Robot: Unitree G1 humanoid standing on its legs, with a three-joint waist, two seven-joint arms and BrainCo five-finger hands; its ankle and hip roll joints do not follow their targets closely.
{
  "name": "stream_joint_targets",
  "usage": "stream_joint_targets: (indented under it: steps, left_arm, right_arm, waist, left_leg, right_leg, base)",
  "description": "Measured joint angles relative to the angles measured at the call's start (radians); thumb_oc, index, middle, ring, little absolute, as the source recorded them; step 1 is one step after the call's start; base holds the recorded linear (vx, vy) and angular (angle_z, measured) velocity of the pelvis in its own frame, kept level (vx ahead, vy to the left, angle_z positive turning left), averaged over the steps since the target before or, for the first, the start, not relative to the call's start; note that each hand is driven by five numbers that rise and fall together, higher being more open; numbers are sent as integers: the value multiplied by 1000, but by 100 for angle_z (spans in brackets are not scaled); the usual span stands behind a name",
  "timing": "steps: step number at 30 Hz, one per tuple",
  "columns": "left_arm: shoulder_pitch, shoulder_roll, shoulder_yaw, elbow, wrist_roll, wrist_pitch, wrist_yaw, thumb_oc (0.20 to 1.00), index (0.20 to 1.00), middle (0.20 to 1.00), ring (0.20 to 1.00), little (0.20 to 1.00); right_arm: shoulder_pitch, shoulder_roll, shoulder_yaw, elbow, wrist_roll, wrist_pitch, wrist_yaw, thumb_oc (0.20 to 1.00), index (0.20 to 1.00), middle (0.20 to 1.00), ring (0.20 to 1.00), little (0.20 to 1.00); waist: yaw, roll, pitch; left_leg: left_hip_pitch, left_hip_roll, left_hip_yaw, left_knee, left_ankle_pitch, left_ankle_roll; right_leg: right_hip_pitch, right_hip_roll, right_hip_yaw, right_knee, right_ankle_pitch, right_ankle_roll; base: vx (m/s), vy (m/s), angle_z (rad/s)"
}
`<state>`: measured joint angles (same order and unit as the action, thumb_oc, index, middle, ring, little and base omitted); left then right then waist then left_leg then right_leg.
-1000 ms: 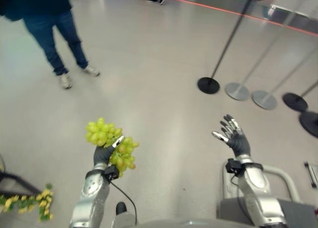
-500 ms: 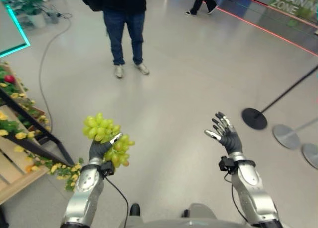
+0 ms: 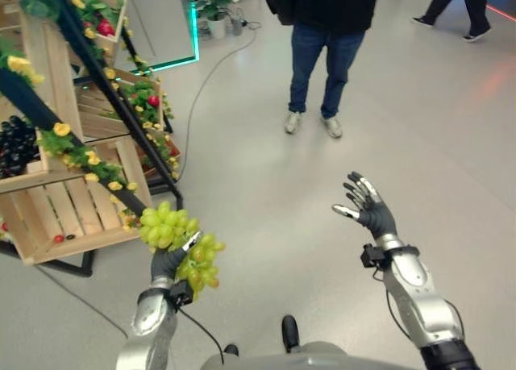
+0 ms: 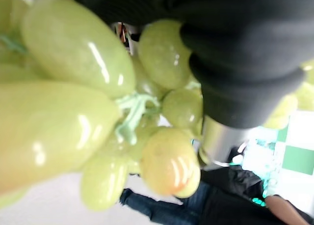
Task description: Pick up the fruits from the basket on one side to the basket on the other side
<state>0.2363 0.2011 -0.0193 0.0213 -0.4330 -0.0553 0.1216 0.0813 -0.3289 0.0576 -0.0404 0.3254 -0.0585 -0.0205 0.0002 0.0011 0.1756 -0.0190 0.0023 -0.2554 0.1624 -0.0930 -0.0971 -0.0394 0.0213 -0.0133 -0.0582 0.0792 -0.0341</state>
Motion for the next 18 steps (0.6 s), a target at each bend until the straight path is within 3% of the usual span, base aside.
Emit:
stream_joint_targets:
  steps: [2,3,4,6,8,9,10,11,12,13,14,17,18]
  left_arm:
    - [-6,-9,6,-5,-33,-10,3,200,200,200,200,200]
    - [3,-7,13,-4,-37,-10,6,200,200,200,200,200]
    - [-3,-3,20,-2,-45,-10,6,200,200,200,200,200]
    - [-1,-2,34,3,-53,-10,11,200,200,200,200,200]
    - [-2,-13,31,8,-54,-11,16,200,200,200,200,200]
    - [-6,-16,32,16,-56,-11,17,200,200,200,200,200]
    - [-9,-22,31,18,-58,-11,17,200,200,200,200,200]
    - [-11,-35,27,20,-60,-10,16,200,200,200,200,200]
    - [-8,-39,21,18,-60,-11,16,200,200,200,200,200]
    - [-5,-47,10,18,-60,-10,14,200,200,200,200,200]
    - [-8,-33,12,19,-59,-10,16,200,200,200,200,200]
    - [-27,52,31,16,-56,-9,16,200,200,200,200,200]
    - [-27,61,35,14,-54,-9,16,200,200,200,200,200]
  right_arm:
    - [-5,-5,-7,0,0,0,-9,1000,1000,1000,1000,1000]
    - [-11,-1,-6,1,0,-1,-12,1000,1000,1000,1000,1000]
    - [-16,2,-6,2,0,1,-18,1000,1000,1000,1000,1000]
    - [-17,10,-9,1,0,-1,-28,1000,1000,1000,1000,1000]
    - [-15,0,-16,6,0,-3,-32,1000,1000,1000,1000,1000]
    - [-14,5,-27,19,0,-2,-41,1000,1000,1000,1000,1000]
    - [-2,1,-33,16,0,-2,-45,1000,1000,1000,1000,1000]
    - [19,0,-48,11,0,-2,-50,1000,1000,1000,1000,1000]
    - [32,-7,-58,5,0,-2,-52,1000,1000,1000,1000,1000]
    - [58,-13,-82,-5,-1,-4,-52,1000,1000,1000,1000,1000]
    - [62,13,-82,9,-1,-1,-54,1000,1000,1000,1000,1000]
    - [79,104,-62,3,-1,3,-50,1000,1000,1000,1000,1000]
    - [79,113,-61,3,-1,3,-50,1000,1000,1000,1000,1000]
  waist:
    - [-5,22,0]
    - [18,32,6]
    - [20,17,21]
    - [15,-6,35]
    - [18,1,42]
    - [15,15,36]
    - [7,17,36]
    - [8,24,35]
    - [-5,34,29]
    - [-11,73,9]
    - [-8,45,2]
    - [16,-45,-13]
    - [19,-54,-18]
  left_leg:
    - [-30,-3,98,-1,8,15]
    - [-31,16,115,-20,8,16]
    - [-59,24,128,8,1,14]
    - [-81,90,162,10,0,2]
    - [-83,186,197,-54,16,-7]
    - [-87,233,255,-54,25,-19]
    - [-87,255,279,-68,43,-22]
    - [-77,268,326,-75,58,-30]
    - [-76,266,340,-98,84,-30]
    - [-37,251,317,-179,153,-57]
    - [-14,223,319,-209,167,-102]
    - [-12,115,324,-239,168,-43]
    - [-12,104,321,-236,164,-32]
  right_leg:
    - [-4,-5,-38,-10,2,-6]
    - [-1,-10,-54,-16,1,-8]
    - [12,-30,-70,-31,7,-20]
    - [27,-66,-124,-31,-2,-7]
    - [36,-79,-142,-24,-8,23]
    - [53,-92,-186,-32,-17,37]
    - [63,-101,-198,-31,-22,51]
    - [83,-124,-233,-31,-20,94]
    - [93,-132,-249,-32,-21,111]
    - [104,-139,-267,-31,-29,154]
    - [105,-170,-258,-31,-25,176]
    - [93,-276,-270,-2,-17,179]
    - [89,-293,-271,21,-16,180]
  base:
    - [48,58,83]
    - [58,95,46]
    - [60,157,67]
    - [66,183,74]
    - [75,253,47]
    - [52,208,44]
    - [118,269,67]
    - [115,264,58]
    - [126,275,71]
    - [79,202,39]
    - [98,239,27]
    - [69,244,27]
    - [62,270,32]
